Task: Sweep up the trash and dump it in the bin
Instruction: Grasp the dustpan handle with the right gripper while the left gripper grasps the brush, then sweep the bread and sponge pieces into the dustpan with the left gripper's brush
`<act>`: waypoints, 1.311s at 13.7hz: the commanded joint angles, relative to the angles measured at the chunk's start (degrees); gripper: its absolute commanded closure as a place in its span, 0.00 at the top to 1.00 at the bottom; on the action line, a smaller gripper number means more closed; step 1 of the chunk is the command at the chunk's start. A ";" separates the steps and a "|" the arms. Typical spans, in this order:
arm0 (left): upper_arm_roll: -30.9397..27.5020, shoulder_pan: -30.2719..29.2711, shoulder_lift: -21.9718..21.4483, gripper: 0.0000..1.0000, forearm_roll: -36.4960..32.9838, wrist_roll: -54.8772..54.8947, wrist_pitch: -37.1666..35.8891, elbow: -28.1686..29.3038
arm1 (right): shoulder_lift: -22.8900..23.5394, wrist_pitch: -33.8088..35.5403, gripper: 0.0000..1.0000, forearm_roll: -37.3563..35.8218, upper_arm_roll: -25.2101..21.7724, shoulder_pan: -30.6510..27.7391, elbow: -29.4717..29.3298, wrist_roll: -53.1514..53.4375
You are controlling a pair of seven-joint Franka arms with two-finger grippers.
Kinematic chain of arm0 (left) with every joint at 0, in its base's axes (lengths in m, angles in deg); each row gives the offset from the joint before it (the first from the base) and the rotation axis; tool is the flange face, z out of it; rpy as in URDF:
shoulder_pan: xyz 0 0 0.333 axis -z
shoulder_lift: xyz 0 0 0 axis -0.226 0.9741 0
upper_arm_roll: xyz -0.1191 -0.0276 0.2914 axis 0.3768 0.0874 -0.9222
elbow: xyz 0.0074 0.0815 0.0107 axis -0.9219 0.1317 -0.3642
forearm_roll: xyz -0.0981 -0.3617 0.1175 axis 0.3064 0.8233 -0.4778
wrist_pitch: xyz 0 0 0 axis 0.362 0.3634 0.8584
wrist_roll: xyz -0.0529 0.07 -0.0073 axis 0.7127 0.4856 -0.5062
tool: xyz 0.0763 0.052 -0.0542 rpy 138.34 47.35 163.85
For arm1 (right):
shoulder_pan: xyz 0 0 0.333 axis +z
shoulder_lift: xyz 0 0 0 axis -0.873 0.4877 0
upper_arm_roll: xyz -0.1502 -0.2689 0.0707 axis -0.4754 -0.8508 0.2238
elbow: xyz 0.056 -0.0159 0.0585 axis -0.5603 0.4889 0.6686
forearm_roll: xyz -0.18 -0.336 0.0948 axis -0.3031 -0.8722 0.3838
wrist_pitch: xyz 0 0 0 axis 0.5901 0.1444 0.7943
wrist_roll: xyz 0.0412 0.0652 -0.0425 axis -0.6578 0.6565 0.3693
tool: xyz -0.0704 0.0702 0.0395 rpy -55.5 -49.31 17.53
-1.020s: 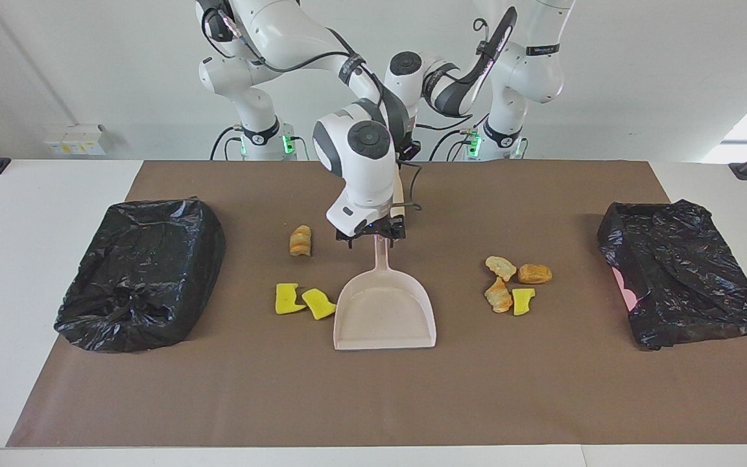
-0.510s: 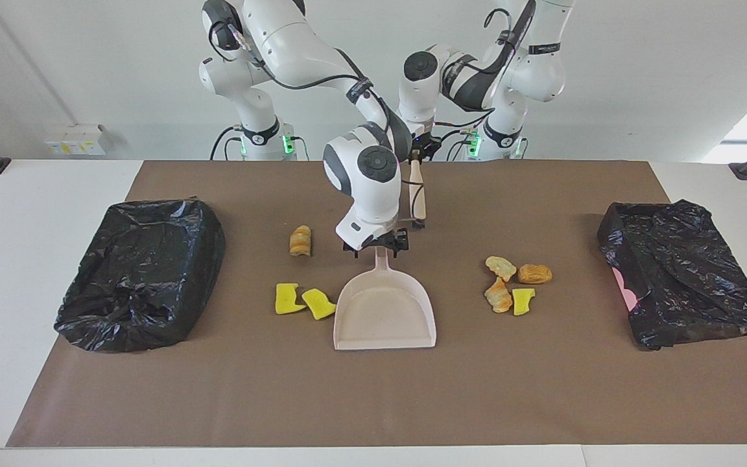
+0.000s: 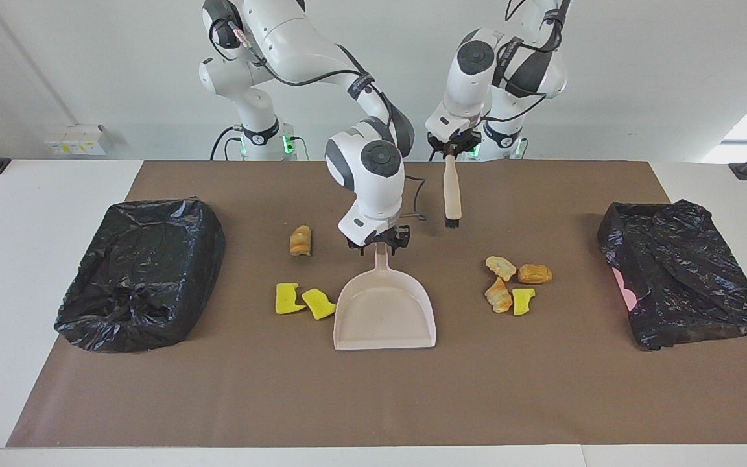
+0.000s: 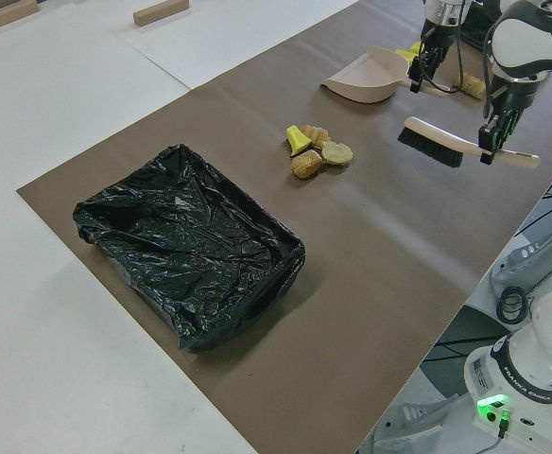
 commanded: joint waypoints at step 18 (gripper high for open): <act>0.86 -35.03 25.05 0.00 -12.05 25.91 9.00 -18.67 | -2.73 5.65 0.00 -4.88 1.91 -4.08 0.29 -66.78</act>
